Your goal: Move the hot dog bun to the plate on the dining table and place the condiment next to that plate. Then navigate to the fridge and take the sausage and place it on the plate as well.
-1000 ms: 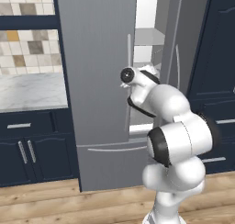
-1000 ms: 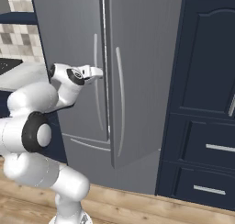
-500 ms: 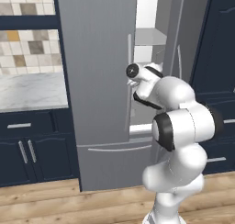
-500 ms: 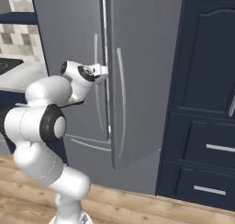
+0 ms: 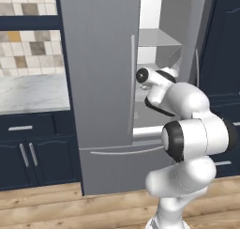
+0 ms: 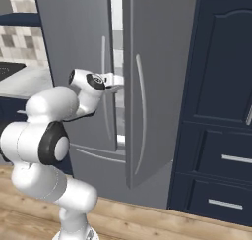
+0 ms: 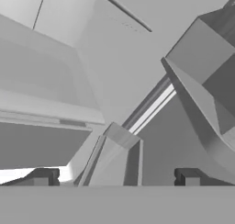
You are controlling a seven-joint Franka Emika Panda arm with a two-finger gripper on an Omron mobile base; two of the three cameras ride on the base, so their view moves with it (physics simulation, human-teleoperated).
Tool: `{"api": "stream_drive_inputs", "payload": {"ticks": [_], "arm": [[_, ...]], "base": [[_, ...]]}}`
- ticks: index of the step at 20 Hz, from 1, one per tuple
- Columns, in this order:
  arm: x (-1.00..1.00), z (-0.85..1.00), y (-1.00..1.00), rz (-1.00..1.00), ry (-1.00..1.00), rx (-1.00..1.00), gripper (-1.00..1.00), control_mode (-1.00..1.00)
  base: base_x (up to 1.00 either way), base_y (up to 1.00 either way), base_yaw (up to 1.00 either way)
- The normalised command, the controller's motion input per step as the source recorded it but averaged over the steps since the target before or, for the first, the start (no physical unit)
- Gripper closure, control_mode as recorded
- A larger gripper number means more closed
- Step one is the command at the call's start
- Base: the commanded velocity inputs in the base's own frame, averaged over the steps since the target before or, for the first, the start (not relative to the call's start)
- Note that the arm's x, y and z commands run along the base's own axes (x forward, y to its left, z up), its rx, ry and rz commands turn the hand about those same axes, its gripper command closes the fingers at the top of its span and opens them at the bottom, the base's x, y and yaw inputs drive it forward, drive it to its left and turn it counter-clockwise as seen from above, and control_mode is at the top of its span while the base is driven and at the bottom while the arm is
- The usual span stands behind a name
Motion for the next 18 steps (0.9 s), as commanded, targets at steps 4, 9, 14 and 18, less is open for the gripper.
{"api": "stream_drive_inputs", "payload": {"ticks": [4,9,14,18], "arm": [[-0.1,0.0,-0.98,-0.13,0.09,0.08,-1.0,-1.0],[-0.11,-0.01,-1.0,-0.19,0.13,0.13,-1.0,-1.0],[-0.01,-0.07,-1.0,-0.21,0.12,0.16,-1.0,-1.0],[-0.12,-0.19,-1.0,-0.16,0.02,0.13,-1.0,-1.0]], "base": [[0.0,0.0,0.0],[0.0,0.0,0.0],[0.0,0.0,0.0],[0.0,0.0,0.0]]}}
